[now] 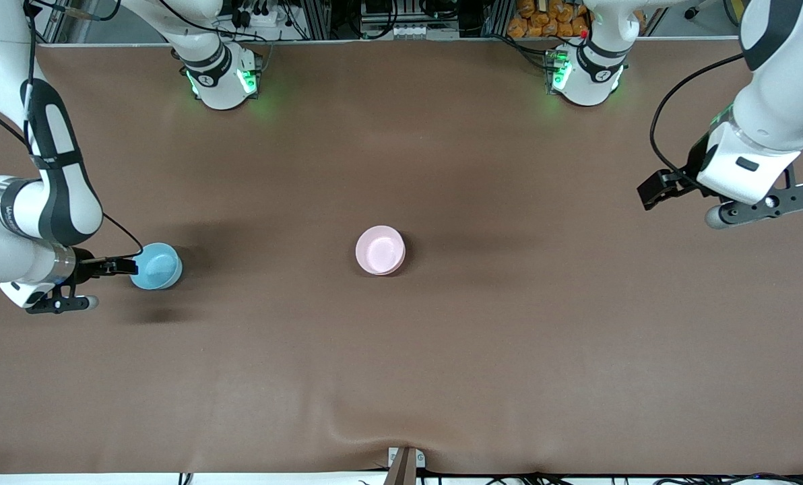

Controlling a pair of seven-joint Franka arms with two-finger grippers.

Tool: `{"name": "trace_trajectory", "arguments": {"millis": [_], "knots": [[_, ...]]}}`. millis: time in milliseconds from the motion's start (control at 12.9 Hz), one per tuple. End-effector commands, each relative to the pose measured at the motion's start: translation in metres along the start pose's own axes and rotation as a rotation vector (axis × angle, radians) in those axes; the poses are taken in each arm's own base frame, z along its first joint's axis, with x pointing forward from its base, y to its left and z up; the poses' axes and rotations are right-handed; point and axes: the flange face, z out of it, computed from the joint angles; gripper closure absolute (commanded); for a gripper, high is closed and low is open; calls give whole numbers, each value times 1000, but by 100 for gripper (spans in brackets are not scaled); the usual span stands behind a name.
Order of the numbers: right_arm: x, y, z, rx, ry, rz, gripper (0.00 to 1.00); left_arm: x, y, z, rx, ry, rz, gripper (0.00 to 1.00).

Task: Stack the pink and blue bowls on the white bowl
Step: 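Lower the right gripper and grasp the light blue bowl rim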

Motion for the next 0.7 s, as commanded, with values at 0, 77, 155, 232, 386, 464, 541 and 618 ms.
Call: {"name": "trace_trajectory", "arguments": {"millis": [0, 77, 155, 232, 386, 464, 541, 618], "knots": [[-10, 12, 13, 24, 23, -40, 13, -7, -12, -8, 9, 7, 11, 0], [-15, 18, 22, 20, 42, -53, 18, -4, -22, -9, 8, 7, 33, 0], [-19, 20, 29, 18, 51, -69, 22, 0, -30, -9, 8, 7, 76, 0], [-22, 22, 34, 26, 48, -66, 25, 4, -41, -7, 6, 3, 71, 0], [-26, 18, 43, 38, 58, -56, 38, 6, -48, -7, -25, -9, 53, 0], [-28, 16, 50, 36, 62, -56, 39, 7, -53, -6, -47, -16, 41, 0], [-29, 16, 52, 35, 65, -56, 43, 7, -52, -6, -55, -19, 51, 0], [-30, 16, 53, 37, 66, -52, 53, 7, -52, -5, -55, -20, 56, 0]]}}
